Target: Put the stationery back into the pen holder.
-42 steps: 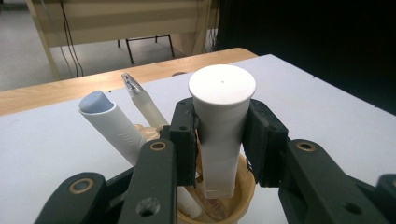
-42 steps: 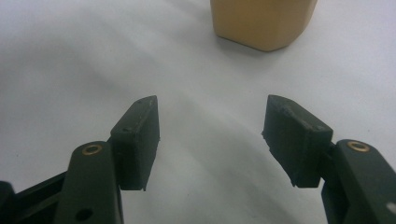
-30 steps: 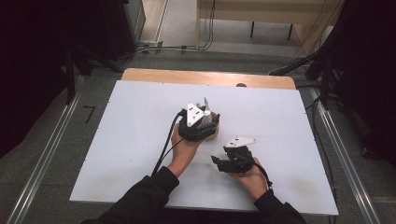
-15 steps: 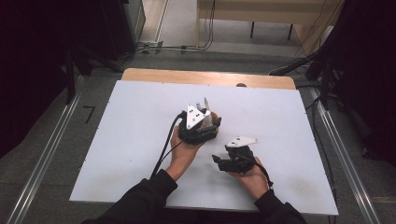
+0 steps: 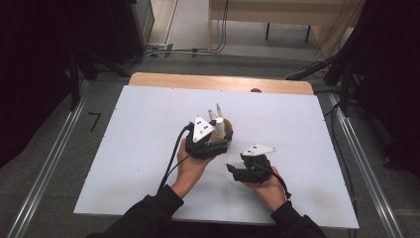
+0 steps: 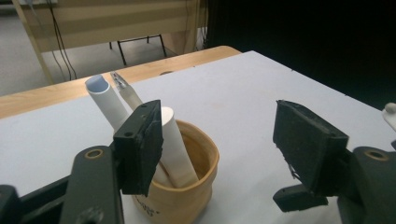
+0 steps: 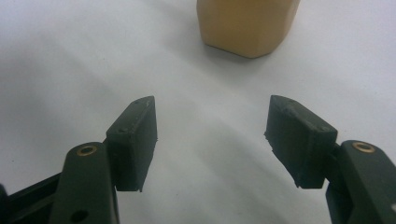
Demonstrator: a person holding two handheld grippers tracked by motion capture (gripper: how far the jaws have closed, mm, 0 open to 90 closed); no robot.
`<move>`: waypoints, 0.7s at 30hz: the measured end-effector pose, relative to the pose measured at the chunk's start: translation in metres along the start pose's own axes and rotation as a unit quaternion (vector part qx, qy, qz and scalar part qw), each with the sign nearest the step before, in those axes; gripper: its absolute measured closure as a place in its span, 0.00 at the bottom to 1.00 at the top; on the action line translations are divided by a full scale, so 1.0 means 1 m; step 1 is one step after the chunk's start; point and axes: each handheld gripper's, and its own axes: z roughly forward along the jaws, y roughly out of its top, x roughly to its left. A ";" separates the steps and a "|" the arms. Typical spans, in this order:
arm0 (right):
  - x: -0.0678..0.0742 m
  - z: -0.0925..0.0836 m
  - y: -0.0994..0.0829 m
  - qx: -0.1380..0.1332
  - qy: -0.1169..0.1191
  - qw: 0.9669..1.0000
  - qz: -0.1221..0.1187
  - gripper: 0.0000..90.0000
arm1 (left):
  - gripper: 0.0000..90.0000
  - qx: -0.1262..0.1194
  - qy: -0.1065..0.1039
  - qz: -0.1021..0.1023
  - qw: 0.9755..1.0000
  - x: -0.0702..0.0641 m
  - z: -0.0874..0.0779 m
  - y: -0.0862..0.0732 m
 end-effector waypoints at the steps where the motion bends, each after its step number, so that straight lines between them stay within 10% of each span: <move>1: 0.000 -0.001 0.000 0.000 -0.001 1.000 0.001 0.35 | 0.35 0.001 0.001 0.000 1.000 0.001 -0.001 0.000; 21: -0.012 -0.014 -0.002 -0.017 -0.024 0.999 0.015 0.26 | 0.24 0.045 0.012 -0.017 0.999 0.025 -0.031 -0.019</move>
